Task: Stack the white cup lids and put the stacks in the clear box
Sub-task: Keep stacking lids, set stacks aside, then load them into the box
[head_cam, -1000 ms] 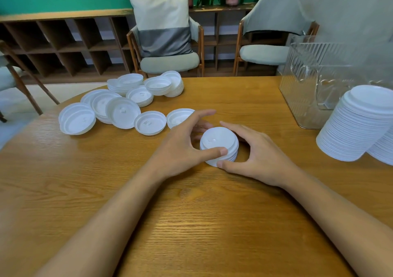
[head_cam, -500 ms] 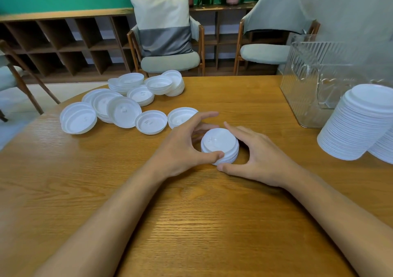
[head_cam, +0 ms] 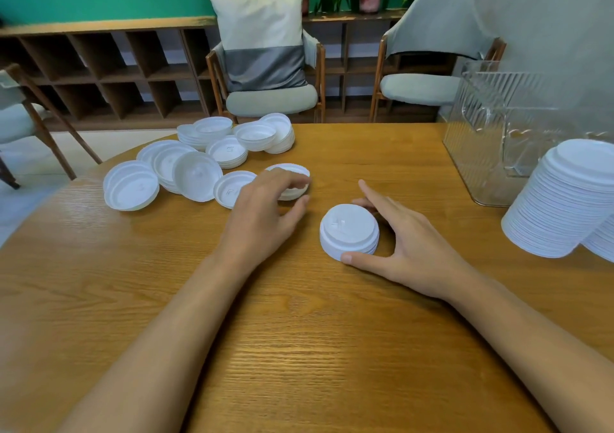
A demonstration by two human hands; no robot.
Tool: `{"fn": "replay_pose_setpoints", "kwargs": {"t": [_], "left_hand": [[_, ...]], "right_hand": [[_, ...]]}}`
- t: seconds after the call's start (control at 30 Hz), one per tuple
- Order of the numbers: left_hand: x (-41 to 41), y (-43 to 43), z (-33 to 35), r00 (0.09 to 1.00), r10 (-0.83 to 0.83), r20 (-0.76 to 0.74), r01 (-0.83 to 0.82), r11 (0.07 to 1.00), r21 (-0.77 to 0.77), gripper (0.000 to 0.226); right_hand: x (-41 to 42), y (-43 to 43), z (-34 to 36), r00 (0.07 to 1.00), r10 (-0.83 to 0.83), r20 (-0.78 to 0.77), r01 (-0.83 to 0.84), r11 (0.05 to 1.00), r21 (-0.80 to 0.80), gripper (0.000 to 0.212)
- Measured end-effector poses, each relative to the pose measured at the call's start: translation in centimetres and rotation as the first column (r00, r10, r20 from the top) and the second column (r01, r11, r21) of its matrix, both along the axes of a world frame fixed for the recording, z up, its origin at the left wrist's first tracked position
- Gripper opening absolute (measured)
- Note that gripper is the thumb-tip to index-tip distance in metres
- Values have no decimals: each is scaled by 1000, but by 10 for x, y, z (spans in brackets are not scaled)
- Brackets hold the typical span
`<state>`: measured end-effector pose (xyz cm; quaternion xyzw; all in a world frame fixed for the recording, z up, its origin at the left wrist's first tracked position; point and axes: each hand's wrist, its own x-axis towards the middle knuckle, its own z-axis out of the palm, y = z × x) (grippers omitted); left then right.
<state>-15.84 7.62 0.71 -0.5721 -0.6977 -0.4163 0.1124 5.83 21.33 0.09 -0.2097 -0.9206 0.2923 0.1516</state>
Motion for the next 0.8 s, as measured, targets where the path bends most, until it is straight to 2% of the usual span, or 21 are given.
{"fn": "replay_pose_setpoints", "kwargs": {"t": [0.07,0.17,0.3,0.37,0.8], "left_hand": [[-3,1,-4,997,20,-78,-18,1000,24,19],[-6,2,-4,992,70,-104,-70,998,4,24],[-16,4,-10,986,138,-91,-152,974,-169,39],[-17,5,-11,986,145,-83,-160,965,-208,36],[-8,4,-4,996,85,12,-84,995,-62,20]], "right_hand": [[0,-1,0,1000,5,-16,-5,1000,-1,107],[-1,-1,-1,1000,17,-25,-16,1000,26,95],[-1,0,-2,999,23,-33,-22,1000,22,91],[0,1,-2,999,22,-36,-22,1000,20,91],[-1,1,-3,998,-8,-70,8,1000,2,87]]}}
